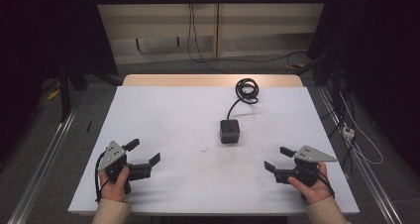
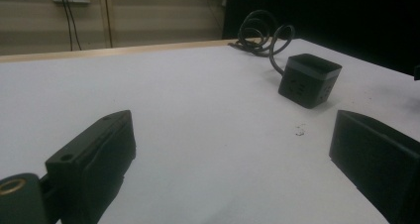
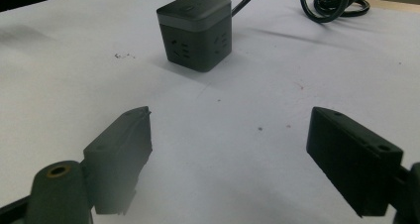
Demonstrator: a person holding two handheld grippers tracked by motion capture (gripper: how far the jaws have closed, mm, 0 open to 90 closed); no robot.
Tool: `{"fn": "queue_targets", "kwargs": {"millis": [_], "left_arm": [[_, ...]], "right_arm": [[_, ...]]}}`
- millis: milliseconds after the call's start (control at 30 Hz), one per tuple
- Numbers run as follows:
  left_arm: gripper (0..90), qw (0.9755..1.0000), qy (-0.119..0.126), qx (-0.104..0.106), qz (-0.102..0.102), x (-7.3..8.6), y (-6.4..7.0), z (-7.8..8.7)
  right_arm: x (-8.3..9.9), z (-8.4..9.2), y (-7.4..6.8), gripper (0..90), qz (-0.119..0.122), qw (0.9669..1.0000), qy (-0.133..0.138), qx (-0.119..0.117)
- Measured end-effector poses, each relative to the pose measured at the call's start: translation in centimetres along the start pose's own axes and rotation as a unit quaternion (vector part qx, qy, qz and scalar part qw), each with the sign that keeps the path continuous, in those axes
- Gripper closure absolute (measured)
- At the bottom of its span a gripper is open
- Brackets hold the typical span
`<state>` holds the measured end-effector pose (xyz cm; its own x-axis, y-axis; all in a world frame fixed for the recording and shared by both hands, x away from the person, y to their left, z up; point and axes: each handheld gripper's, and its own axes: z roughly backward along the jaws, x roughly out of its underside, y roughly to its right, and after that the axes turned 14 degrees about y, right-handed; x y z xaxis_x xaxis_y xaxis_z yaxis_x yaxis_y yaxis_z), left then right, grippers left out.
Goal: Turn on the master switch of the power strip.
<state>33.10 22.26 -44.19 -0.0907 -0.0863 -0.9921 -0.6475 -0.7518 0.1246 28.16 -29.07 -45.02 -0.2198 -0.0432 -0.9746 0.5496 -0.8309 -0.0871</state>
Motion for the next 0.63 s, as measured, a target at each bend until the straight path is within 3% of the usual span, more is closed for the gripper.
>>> {"fn": "queue_targets", "kwargs": {"millis": [367, 633], "left_arm": [[3.7, 1.0, 0.001, 0.001, -0.001, 0.0, 0.1, 0.0], [3.7, 1.0, 0.0, 0.0, -0.002, 0.0, 0.1, 0.1]], "right_arm": [[0.2, 1.2, 0.5, 17.2, -0.002, 0.9999, 0.006, 0.009], [0.3, 0.9, 0.5, 16.6, 0.001, 0.9999, 0.004, 0.011]]}}
